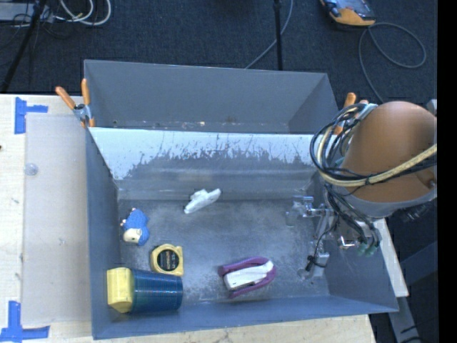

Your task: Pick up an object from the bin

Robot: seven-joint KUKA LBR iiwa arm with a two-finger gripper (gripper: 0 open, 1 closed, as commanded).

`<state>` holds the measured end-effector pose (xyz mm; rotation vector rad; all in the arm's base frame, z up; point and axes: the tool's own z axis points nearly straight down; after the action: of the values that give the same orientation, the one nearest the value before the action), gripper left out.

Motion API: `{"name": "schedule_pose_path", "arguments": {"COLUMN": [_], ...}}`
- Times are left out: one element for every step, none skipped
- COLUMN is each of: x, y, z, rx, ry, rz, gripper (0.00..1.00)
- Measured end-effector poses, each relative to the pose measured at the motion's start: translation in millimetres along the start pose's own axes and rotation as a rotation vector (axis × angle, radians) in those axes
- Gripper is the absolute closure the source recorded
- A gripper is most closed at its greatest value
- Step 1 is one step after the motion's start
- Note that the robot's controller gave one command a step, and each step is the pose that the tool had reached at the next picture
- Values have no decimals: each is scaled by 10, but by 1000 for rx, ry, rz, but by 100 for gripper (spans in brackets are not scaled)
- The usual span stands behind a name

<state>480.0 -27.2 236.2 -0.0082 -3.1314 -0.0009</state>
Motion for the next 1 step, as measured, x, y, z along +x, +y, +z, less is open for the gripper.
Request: {"name": "schedule_pose_path", "arguments": {"x": [-14], "y": [2], "z": [-39], "rx": [0], "ry": [-8], "rz": [-1], "gripper": [0]}}
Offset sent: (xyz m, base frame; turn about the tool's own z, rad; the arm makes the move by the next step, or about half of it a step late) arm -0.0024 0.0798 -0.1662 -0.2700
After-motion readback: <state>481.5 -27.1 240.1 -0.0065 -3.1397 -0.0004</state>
